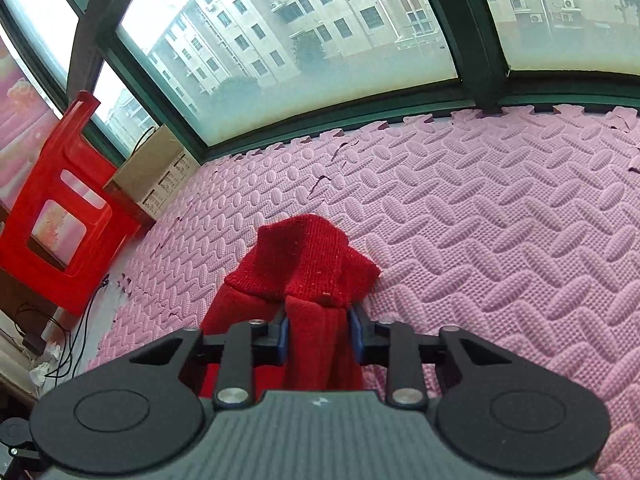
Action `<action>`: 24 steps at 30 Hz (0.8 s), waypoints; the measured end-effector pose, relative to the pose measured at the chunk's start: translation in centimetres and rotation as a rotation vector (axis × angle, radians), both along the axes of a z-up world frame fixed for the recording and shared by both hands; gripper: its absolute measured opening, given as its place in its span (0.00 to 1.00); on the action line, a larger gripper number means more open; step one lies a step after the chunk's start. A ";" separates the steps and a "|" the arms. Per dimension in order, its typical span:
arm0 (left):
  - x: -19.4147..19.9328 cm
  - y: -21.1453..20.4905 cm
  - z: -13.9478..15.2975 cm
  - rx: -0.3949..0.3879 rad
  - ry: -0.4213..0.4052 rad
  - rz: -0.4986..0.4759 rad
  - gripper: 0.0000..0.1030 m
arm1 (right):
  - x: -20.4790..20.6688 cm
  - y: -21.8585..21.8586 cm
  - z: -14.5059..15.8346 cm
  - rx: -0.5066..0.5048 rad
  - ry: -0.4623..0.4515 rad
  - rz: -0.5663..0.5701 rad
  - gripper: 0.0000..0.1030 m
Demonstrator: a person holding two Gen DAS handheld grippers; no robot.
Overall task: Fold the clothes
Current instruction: 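Grasp the strip's hood end with the right gripper and lift it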
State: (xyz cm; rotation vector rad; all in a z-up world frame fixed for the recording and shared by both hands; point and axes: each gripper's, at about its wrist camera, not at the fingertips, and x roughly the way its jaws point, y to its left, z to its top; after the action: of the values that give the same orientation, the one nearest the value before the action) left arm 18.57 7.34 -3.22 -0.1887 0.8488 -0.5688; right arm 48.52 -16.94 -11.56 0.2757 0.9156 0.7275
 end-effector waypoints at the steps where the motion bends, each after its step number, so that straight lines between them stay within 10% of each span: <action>1: -0.1 -0.3 0.1 -0.003 0.000 -0.009 0.43 | 0.0 0.0 0.0 0.007 0.002 0.001 0.22; 24: -5.8 1.5 0.2 -0.039 0.032 0.075 0.44 | -18.5 -3.2 13.7 0.174 -0.300 0.193 0.16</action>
State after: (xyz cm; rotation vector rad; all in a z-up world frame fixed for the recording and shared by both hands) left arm 12.77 8.79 -3.01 -0.2654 0.8587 -0.5134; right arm 30.07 -20.10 2.15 0.2255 0.5995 0.9997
